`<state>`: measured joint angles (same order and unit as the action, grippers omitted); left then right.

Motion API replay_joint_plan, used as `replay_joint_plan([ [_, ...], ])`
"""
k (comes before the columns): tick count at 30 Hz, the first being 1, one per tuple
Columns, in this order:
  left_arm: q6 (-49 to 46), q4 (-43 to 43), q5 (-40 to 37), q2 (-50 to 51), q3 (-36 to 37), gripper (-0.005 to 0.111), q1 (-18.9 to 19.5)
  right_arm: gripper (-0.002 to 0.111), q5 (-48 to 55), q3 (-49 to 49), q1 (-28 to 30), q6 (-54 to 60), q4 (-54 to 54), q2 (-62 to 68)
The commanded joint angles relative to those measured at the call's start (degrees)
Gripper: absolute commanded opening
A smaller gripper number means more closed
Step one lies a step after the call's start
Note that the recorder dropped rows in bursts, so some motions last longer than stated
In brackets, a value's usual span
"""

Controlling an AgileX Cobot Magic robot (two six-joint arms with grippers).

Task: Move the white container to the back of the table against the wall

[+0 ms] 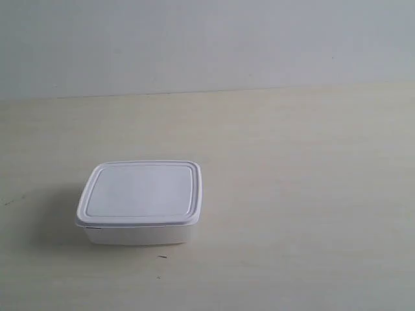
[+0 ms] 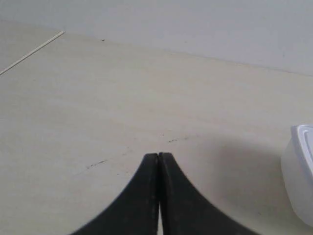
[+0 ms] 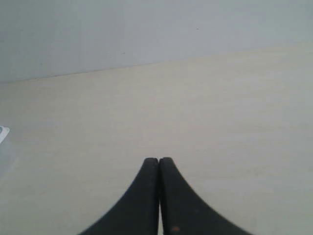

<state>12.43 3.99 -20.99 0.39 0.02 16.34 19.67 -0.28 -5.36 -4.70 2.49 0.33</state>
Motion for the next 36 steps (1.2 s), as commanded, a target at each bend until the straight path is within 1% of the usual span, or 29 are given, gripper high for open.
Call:
replay_joint_plan([
  [1, -0.2, 0.1, 0.5, -0.4, 0.0, 0.0, -0.3, 0.0, -0.4, 0.3, 0.3, 0.0, 0.2, -0.3],
  [8, -0.2, 0.1, 0.5, -0.4, 0.0, 0.0, -0.3, 0.0, -0.4, 0.3, 0.3, 0.0, 0.2, -0.3],
  [10, -0.2, 0.1, 0.5, -0.4, 0.0, 0.0, -0.3, 0.0, -0.4, 0.3, -0.9, 0.0, 0.2, -0.3],
  [14, -0.2, 0.1, 0.5, -0.4, 0.0, 0.0, -0.3, 0.0, 0.7, 0.3, -6.2, 0.0, 0.2, -0.3],
  [19, -0.2, 0.1, 0.6, 2.5, -0.8, 0.0, -0.3, 0.0, 1.3, -4.3, -13.1, 0.0, 0.2, 3.5],
  [22, -0.2, 0.1, -0.1, 5.9, -4.0, 0.0, -0.4, 0.0, 1.3, -7.9, -18.3, 0.0, 0.2, 7.5],
  [24, -0.2, 0.1, -0.1, 8.6, -6.9, 0.0, -0.4, 0.0, 1.3, -10.7, -22.7, 0.0, 0.2, 10.6],
  [30, -0.2, 0.1, -0.1, 18.6, -18.1, 0.0, -0.5, 0.0, 1.3, -18.6, -33.6, 0.0, 0.2, 18.0],
  [33, -0.2, 0.2, -0.1, 23.8, -24.7, 0.0, -2.4, 0.0, 1.3, -22.2, -37.0, 0.0, 0.2, 21.2],
  [36, -0.2, 0.2, -0.1, 28.4, -31.4, 0.0, -5.8, 0.0, 1.3, -25.8, -39.5, 0.0, 0.2, 24.2],
])
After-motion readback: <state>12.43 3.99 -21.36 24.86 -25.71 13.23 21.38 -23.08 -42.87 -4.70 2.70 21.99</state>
